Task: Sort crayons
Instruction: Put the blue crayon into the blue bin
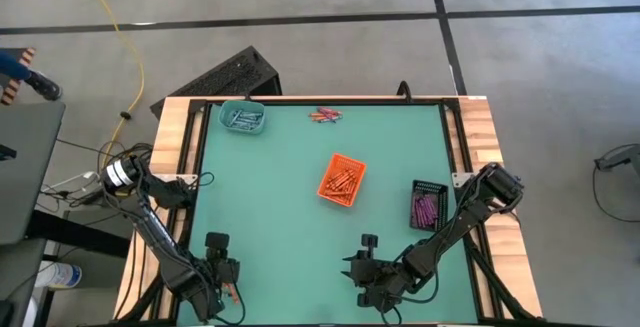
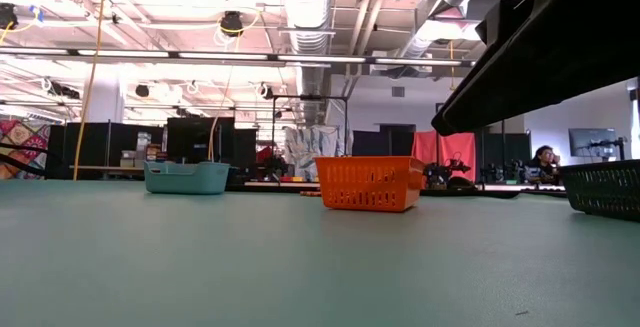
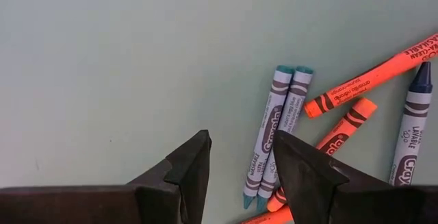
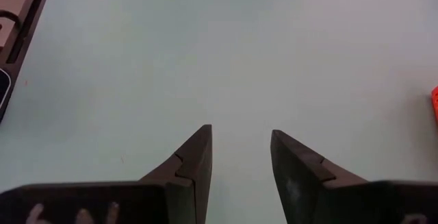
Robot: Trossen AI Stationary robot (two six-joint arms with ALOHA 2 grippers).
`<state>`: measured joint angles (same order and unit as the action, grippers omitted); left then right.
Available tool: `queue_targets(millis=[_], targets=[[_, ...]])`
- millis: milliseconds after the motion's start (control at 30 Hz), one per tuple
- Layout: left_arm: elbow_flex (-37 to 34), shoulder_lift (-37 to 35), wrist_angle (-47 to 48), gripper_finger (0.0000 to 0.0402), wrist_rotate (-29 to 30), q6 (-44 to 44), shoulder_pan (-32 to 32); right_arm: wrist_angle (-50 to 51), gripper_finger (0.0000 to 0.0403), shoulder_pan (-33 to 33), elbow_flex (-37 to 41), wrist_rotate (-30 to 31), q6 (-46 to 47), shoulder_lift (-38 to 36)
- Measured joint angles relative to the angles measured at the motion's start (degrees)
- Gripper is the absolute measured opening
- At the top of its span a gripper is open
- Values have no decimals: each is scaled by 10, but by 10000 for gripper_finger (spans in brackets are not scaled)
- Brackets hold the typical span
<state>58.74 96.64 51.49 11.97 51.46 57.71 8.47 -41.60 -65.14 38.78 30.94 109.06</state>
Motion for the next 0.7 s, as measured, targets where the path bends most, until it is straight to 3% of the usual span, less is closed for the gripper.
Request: queue_targets(millis=[367, 700], targets=[[0, 39, -3, 151, -12, -26, -2, 0, 145, 0, 0, 0, -1, 0], [0, 43, 11, 150, 26, -42, -18, 0, 145, 0, 0, 0, 0, 0]])
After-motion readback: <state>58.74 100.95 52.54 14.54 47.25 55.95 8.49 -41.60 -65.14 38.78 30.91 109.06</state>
